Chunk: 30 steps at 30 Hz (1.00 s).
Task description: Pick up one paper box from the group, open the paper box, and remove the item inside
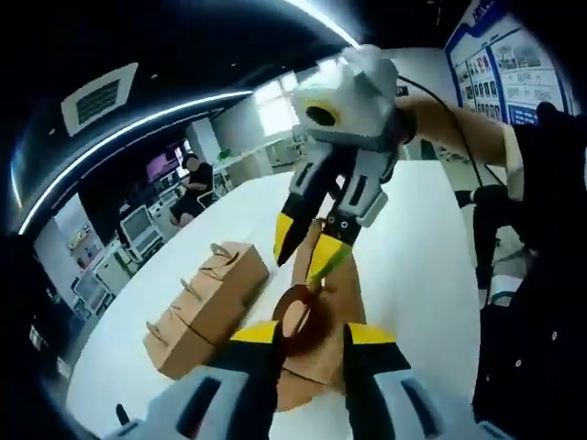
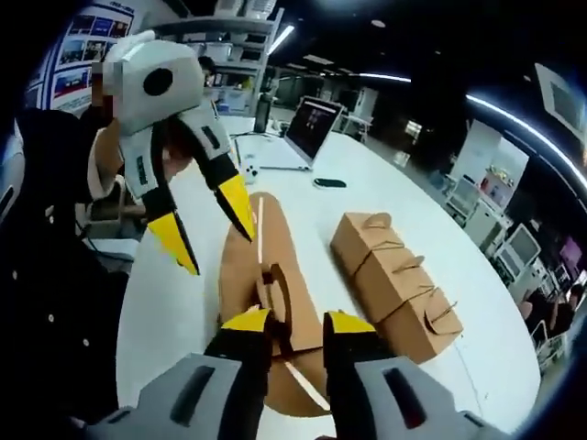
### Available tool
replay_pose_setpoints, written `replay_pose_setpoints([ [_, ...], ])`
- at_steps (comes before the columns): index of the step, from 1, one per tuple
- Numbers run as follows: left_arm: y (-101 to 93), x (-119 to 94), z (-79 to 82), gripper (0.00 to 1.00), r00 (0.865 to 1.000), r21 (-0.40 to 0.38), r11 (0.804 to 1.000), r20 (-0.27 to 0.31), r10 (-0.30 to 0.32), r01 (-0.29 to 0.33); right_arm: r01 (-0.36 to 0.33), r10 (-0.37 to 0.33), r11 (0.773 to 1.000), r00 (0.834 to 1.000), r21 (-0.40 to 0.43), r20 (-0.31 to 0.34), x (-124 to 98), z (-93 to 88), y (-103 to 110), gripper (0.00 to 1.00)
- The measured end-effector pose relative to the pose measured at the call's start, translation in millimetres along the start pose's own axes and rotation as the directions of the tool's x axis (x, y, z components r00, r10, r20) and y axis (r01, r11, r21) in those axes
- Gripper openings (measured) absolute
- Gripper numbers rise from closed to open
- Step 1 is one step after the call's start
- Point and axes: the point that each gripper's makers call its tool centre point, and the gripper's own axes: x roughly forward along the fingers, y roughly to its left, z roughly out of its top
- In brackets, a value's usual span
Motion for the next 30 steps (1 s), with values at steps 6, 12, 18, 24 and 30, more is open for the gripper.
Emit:
replay_pose_setpoints([
  [6, -0.9, 20.7, -8.8, 0.22, 0.998, 0.057, 0.998, -0.061, -0.01, 0.014, -0.029, 0.028, 1.0, 0.999, -0.005, -0.027, 10.9, -1.0, 3.2, 0.19],
  [12, 1.4, 29.8, -8.2, 0.18, 0.997, 0.128, 0.992, -0.067, 0.025, -0.016, -0.062, 0.061, 0.998, 0.996, -0.008, -0.066, 21.8, -5.5, 12.7, 0.17],
  [18, 1.0, 32.4, -10.5, 0.06, 0.997, 0.129, 0.992, -0.073, 0.023, -0.013, -0.069, 0.067, 0.998, 0.992, -0.014, -0.102, 25.3, -10.0, 14.1, 0.05],
  [24, 0.8, 30.4, -9.6, 0.04, 0.997, 0.133, 0.991, -0.075, 0.034, -0.024, -0.076, 0.075, 0.997, 0.992, -0.01, -0.097, 21.7, -5.1, 13.3, 0.03],
  [30, 0.3, 21.5, -2.4, 0.04, 0.996, 0.166, 0.985, -0.069, 0.057, -0.045, -0.066, 0.064, 0.998, 0.994, -0.016, -0.093, 17.4, 1.8, 10.1, 0.03],
])
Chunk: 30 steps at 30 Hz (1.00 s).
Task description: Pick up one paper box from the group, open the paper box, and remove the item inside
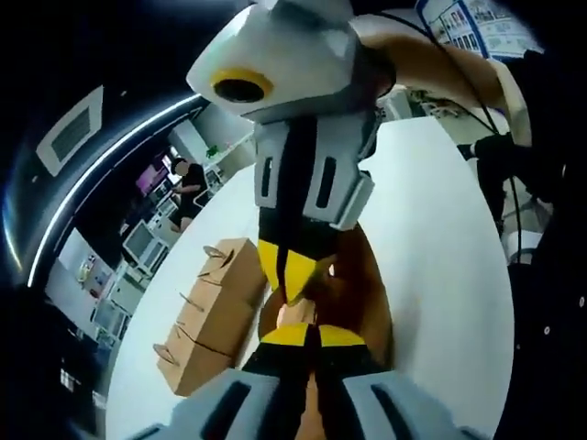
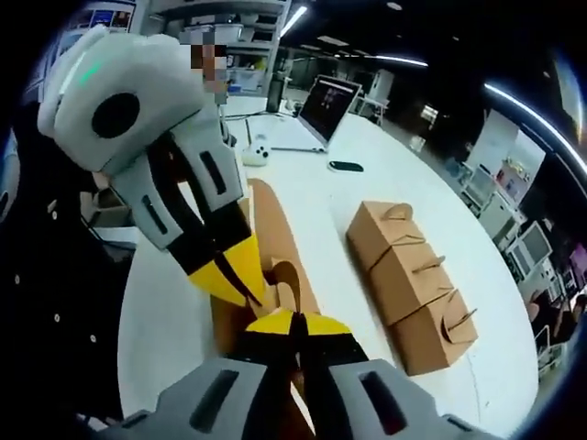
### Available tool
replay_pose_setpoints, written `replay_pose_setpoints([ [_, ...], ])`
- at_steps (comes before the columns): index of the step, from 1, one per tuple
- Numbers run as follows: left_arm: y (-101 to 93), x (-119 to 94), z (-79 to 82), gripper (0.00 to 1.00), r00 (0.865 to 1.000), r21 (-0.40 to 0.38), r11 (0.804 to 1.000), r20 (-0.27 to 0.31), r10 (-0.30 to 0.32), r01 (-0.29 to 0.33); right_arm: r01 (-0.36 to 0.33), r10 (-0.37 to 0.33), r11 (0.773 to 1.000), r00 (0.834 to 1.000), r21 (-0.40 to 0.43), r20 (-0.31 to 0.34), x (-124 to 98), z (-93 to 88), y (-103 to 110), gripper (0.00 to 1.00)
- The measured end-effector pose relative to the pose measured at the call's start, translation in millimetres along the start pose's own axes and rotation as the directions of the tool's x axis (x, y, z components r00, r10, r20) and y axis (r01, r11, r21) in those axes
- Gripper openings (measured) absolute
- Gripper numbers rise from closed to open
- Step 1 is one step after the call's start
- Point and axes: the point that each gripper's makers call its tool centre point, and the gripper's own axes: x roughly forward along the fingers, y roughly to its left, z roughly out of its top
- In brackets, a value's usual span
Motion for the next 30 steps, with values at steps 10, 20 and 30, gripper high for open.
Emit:
replay_pose_setpoints([
  [10, -10.1, -15.6, 9.1, 0.04, 1.0, 0.036, 0.999, 0.016, 0.002, -0.002, 0.07, -0.07, 0.998, 0.997, -0.004, -0.012, -3.9, 7.6, -19.4, 0.03],
  [20, -41.3, -41.0, 19.4, 0.04, 0.998, 0.062, 0.998, 0.069, 0.004, -0.009, 0.11, -0.11, 0.994, 0.994, 0.014, -0.026, 1.3, 6.1, -40.6, 0.03],
  [30, -76.0, -40.4, -0.6, 0.05, 0.997, 0.113, 0.993, 0.064, 0.03, -0.037, 0.121, -0.12, 0.992, 0.992, 0.043, -0.029, 9.9, 7.1, -59.4, 0.04],
])
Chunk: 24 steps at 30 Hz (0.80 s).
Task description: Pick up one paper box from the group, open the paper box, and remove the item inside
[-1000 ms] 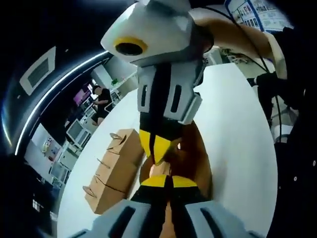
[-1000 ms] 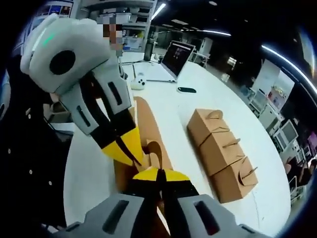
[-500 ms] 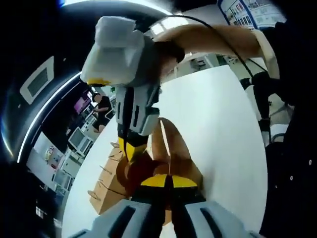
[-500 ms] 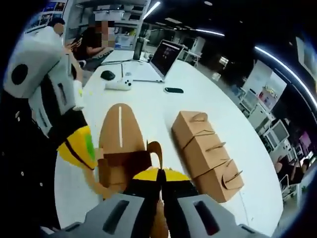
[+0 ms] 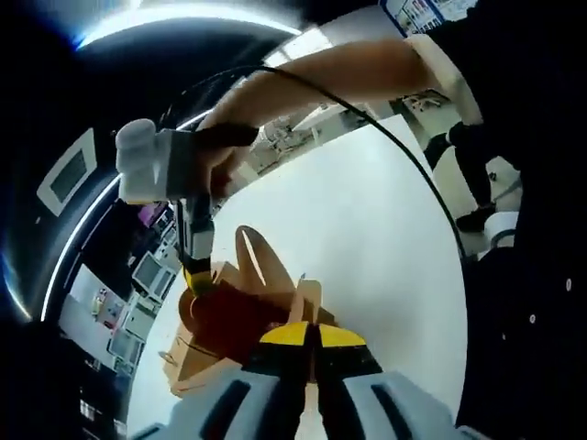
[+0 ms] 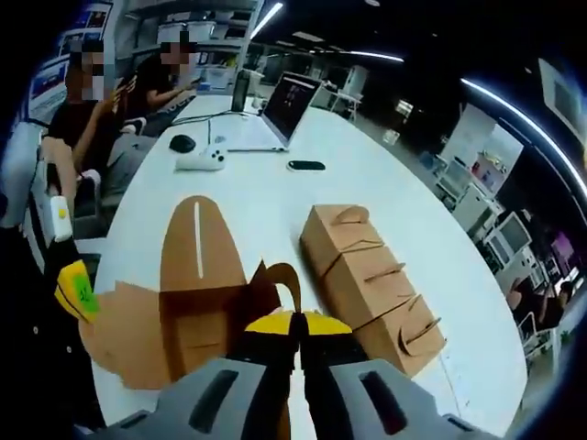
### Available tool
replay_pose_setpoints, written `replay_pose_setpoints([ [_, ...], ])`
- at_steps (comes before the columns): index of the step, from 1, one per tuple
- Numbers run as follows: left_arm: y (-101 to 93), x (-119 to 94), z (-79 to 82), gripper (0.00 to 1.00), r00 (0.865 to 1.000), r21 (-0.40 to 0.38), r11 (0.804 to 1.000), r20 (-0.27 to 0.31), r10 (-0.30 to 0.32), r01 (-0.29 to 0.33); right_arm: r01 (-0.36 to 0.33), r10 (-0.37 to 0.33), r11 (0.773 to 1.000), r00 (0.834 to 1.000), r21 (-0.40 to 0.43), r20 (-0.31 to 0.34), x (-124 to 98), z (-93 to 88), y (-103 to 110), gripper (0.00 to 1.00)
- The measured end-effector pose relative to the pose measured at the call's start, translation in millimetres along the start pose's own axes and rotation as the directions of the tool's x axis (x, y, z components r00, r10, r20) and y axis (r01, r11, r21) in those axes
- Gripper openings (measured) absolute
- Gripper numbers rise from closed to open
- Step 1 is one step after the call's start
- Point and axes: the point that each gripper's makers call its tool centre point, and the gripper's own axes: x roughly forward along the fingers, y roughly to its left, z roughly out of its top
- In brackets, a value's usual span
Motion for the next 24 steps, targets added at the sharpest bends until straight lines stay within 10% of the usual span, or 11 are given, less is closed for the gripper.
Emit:
replay_pose_setpoints([
  [15, -4.8, 3.9, -12.7, 0.04, 0.999, -0.065, 0.998, 0.034, -0.001, 0.003, -0.08, 0.079, 0.995, 0.997, 0.066, 0.016, 5.6, 2.4, -2.2, 0.04],
  [24, -8.1, 5.1, -12.6, 0.04, 0.999, -0.068, 0.997, 0.045, -0.025, 0.028, -0.229, 0.213, 0.947, 0.973, 0.226, 0.093, 1.8, 1.6, 8.1, 0.06],
])
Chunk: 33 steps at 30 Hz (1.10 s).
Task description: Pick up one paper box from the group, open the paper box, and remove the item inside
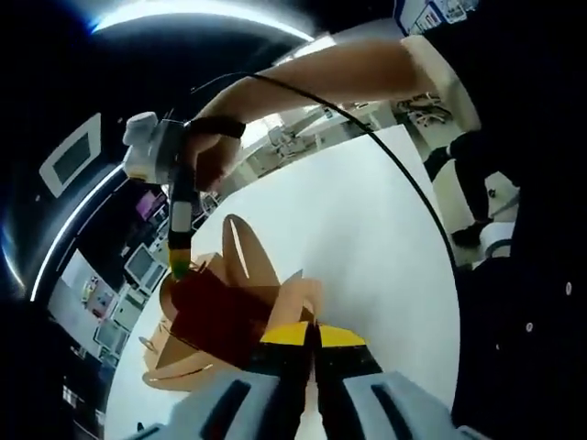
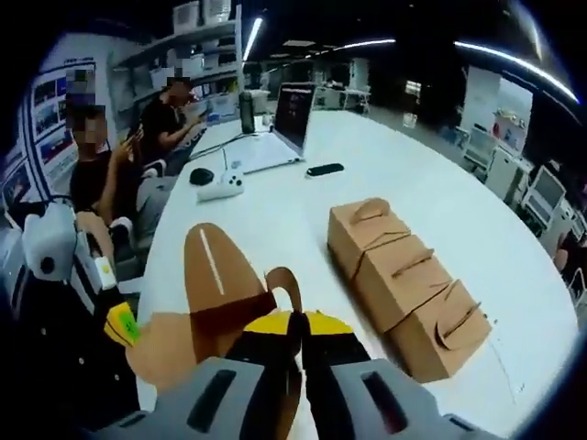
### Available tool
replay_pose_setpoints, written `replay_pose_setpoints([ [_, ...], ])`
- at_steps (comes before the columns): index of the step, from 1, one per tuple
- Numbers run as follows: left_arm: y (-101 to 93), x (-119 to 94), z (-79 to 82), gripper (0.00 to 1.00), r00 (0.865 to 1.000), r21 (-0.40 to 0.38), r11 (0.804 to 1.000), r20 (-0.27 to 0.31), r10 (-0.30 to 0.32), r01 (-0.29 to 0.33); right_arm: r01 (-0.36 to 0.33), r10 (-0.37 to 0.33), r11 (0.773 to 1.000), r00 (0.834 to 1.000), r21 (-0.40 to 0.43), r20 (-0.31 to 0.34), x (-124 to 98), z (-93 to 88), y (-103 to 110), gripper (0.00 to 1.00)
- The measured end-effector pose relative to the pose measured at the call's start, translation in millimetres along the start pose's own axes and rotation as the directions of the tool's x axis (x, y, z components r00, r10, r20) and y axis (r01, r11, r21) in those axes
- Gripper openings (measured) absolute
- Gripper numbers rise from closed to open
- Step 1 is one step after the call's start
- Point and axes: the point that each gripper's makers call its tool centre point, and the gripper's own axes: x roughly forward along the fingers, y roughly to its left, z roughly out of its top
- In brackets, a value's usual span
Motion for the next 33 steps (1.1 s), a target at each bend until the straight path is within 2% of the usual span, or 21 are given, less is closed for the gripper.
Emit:
replay_pose_setpoints([
  [3, 0.0, -0.3, 0.0, 0.04, 1.0, 0.003, 1.0, 0.002, -0.003, 0.003, -0.046, 0.042, 0.996, 0.997, 0.07, 0.063, 1.9, 3.8, -1.1, 0.07],
  [7, -0.5, -0.3, 0.7, 0.04, 1.0, 0.008, 1.0, 0.005, -0.009, 0.009, -0.097, 0.079, 0.987, 0.987, 0.128, 0.139, 1.3, 12.3, -0.6, 0.11],
  [10, -0.6, 0.1, 0.5, 0.04, 1.0, 0.014, 1.0, 0.003, -0.011, 0.011, -0.125, 0.099, 0.981, 0.98, 0.147, 0.172, -0.9, 16.6, 1.1, 0.12],
  [13, -0.1, 0.9, 0.2, 0.04, 1.0, 0.013, 1.0, 0.003, -0.011, 0.011, -0.139, 0.108, 0.977, 0.976, 0.161, 0.188, -0.9, 17.2, 4.2, 0.12],
  [16, -0.2, 1.6, 0.0, 0.04, 1.0, 0.012, 1.0, 0.002, -0.013, 0.013, -0.157, 0.121, 0.973, 0.972, 0.171, 0.202, -0.2, 15.8, 4.7, 0.06],
  [22, 1.0, 2.4, 0.5, 0.04, 1.0, 0.016, 1.0, 0.003, -0.012, 0.012, -0.16, 0.11, 0.952, 0.975, 0.26, 0.195, 5.1, 7.8, -5.7, 0.04],
  [30, 3.3, 6.2, -2.7, 0.04, 1.0, 0.018, 1.0, -0.002, -0.013, 0.013, -0.192, 0.108, 0.898, 0.968, 0.396, 0.225, 15.0, 2.6, -26.1, 0.05],
  [33, 2.9, 6.7, -2.6, 0.04, 1.0, 0.016, 1.0, 0.0, -0.018, 0.018, -0.192, 0.1, 0.893, 0.966, 0.407, 0.237, 18.1, 1.6, -34.1, 0.06],
])
